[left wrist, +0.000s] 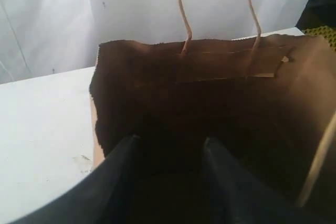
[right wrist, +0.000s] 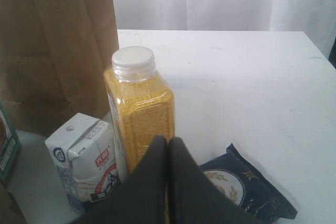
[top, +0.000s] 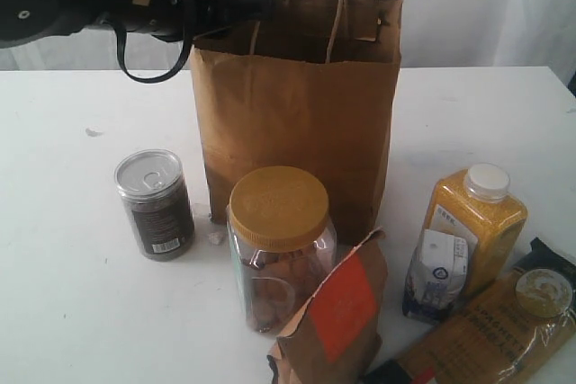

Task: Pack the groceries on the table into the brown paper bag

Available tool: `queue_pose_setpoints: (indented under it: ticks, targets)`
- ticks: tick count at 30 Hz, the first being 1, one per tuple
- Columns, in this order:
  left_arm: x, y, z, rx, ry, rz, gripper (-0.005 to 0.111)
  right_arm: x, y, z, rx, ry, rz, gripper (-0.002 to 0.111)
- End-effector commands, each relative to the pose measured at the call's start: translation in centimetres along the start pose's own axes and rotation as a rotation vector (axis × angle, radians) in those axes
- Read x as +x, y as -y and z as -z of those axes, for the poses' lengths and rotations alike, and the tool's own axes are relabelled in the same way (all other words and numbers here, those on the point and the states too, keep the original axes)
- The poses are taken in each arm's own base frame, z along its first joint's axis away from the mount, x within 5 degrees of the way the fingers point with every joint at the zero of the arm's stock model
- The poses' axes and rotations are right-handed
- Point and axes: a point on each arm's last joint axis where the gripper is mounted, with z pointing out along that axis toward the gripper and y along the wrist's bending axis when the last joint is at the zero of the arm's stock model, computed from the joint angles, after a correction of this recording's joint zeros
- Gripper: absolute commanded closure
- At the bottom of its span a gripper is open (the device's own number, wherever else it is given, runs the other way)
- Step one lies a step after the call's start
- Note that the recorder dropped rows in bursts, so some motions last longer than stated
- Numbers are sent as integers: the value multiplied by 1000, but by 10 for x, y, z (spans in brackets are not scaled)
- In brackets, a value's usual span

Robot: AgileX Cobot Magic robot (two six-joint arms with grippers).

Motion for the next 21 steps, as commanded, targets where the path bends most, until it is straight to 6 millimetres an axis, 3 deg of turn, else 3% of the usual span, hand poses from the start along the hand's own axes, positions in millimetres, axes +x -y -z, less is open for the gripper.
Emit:
queue_pose_setpoints:
  ticks: [1, 6, 9, 11, 12, 16, 21]
  targets:
    - [-4, -1, 5, -8, 6, 14, 60, -1, 0, 1, 5, 15, 6, 108]
    - [-8, -9, 23, -72, -23, 29, 61, -1, 0, 1, 5, 15, 6, 108]
    - [-12, -18, 48, -137, -52, -14, 67, -1, 0, 1, 5, 15, 6, 108]
    - [-15, -20, 61, -133, -63, -37, 74, -1, 0, 1, 5, 15, 6, 108]
    - [-18, -19, 75, -102, -67, -67, 84, -1, 0, 1, 5, 15, 6, 108]
    - [-24, -17, 103, -26, -44, -98, 106, -1, 0, 1, 5, 15, 6, 108]
    - [-15, -26, 143, -38, -119, -75, 107, -1, 0, 1, 5, 15, 6, 108]
